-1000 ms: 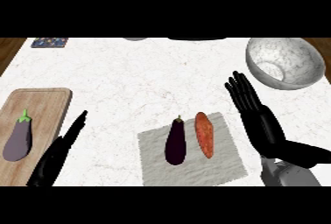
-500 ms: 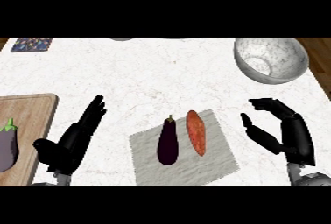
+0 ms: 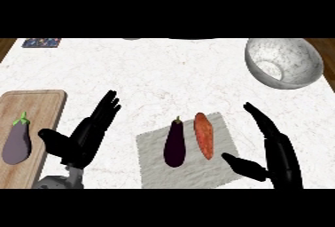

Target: Pick the sweet potato from the placemat and place it in the bowl

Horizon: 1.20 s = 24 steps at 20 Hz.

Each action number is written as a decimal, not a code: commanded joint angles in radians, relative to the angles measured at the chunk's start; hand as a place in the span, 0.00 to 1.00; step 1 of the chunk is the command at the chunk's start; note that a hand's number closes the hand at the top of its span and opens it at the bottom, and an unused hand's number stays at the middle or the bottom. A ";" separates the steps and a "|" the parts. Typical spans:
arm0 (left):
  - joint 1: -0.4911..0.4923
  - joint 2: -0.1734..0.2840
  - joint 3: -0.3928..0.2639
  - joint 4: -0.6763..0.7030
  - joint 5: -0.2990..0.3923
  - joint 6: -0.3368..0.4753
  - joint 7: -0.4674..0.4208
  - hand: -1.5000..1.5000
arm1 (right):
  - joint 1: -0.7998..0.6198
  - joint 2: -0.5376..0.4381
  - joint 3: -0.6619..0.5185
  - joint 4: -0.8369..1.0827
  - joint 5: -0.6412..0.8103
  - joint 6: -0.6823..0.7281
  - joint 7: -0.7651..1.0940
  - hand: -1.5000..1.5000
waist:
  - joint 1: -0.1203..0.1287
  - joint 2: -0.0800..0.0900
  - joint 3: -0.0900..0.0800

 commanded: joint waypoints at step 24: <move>-0.065 -0.008 0.038 0.039 0.034 -0.046 0.042 0.50 | -0.431 0.306 -0.004 0.131 0.100 0.802 1.087 0.00 | 0.039 0.005 0.007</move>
